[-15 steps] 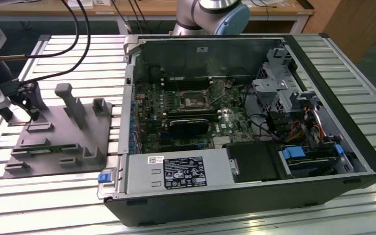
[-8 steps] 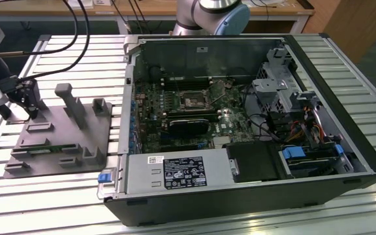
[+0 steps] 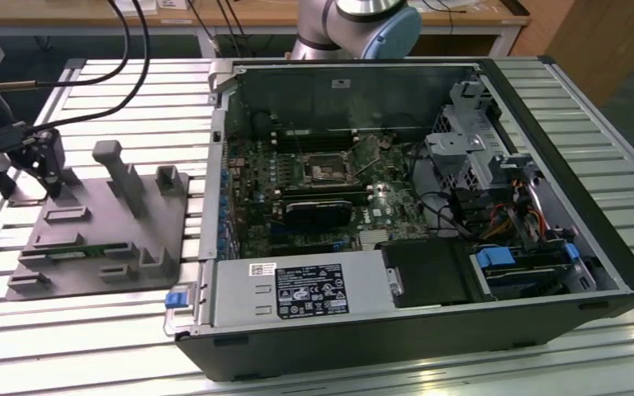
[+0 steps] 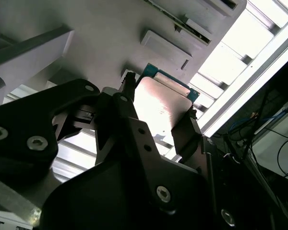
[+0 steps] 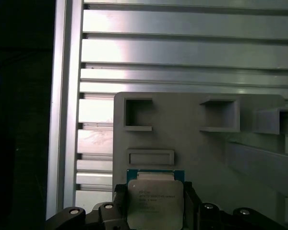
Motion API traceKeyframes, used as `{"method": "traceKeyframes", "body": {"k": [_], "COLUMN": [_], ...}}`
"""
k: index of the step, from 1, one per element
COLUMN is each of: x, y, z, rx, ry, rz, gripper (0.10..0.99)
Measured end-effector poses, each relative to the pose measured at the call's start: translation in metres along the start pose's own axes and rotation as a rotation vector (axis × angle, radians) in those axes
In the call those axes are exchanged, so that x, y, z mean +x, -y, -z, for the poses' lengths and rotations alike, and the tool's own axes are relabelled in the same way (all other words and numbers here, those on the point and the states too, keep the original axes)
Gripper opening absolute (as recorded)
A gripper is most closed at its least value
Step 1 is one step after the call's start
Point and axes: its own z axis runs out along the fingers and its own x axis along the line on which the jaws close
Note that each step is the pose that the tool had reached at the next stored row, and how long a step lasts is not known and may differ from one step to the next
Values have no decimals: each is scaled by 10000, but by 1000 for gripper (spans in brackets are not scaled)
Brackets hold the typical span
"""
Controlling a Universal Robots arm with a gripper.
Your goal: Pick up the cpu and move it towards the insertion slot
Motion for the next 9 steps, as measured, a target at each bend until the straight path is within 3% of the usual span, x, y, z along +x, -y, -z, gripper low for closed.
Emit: {"method": "traceKeyframes", "body": {"k": [9], "x": [1], "y": [-3], "z": [65], "rx": [0], "ry": [1], "rz": [-1], "gripper": [545]}}
